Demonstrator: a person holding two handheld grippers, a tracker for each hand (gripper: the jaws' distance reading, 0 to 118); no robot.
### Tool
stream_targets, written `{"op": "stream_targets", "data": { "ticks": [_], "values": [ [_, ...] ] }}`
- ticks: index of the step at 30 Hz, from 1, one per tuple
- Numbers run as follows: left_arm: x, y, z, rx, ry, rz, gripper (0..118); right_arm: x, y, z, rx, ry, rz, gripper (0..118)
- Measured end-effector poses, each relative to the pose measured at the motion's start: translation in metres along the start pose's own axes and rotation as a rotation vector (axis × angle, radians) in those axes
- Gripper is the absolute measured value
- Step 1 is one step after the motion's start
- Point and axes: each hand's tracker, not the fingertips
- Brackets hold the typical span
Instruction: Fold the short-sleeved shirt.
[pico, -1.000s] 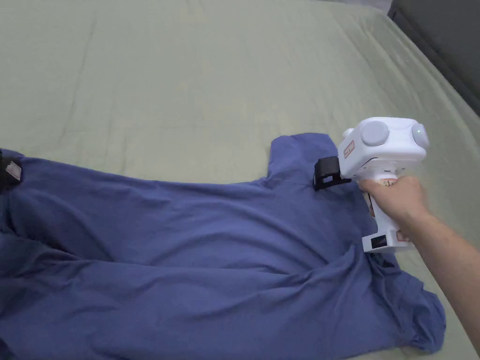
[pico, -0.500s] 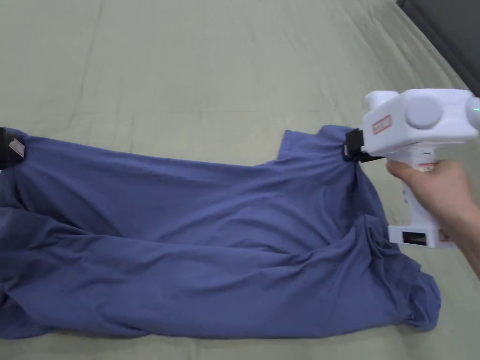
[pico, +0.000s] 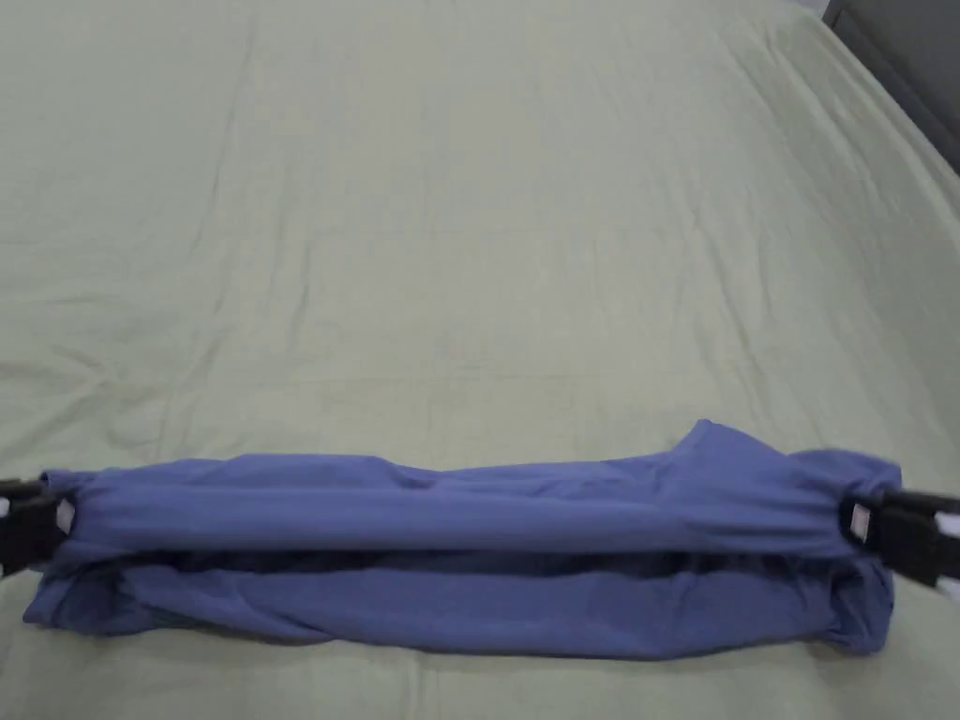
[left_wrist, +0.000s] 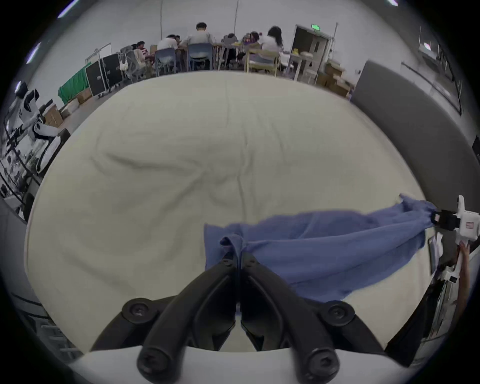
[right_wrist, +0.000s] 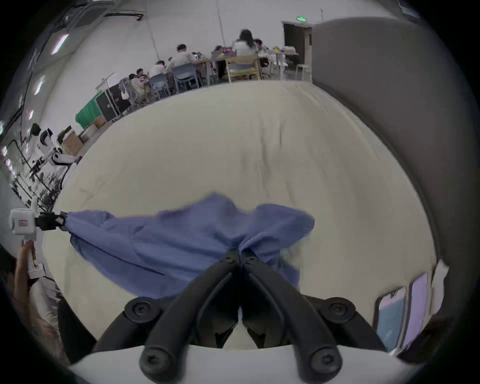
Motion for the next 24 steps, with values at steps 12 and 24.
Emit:
{"op": "stream_targets", "data": {
  "ticks": [12, 24],
  "values": [
    [0.008, -0.017, -0.025, -0.081, 0.107, -0.019, 85, -0.002, -0.017, -0.048, -0.093, -0.066, 0.022, 103],
    [0.038, -0.05, 0.167, 0.438, 0.239, 0.025, 85, -0.061, -0.025, 0.1, 0.291, -0.115, 0.106, 113]
  ]
}}
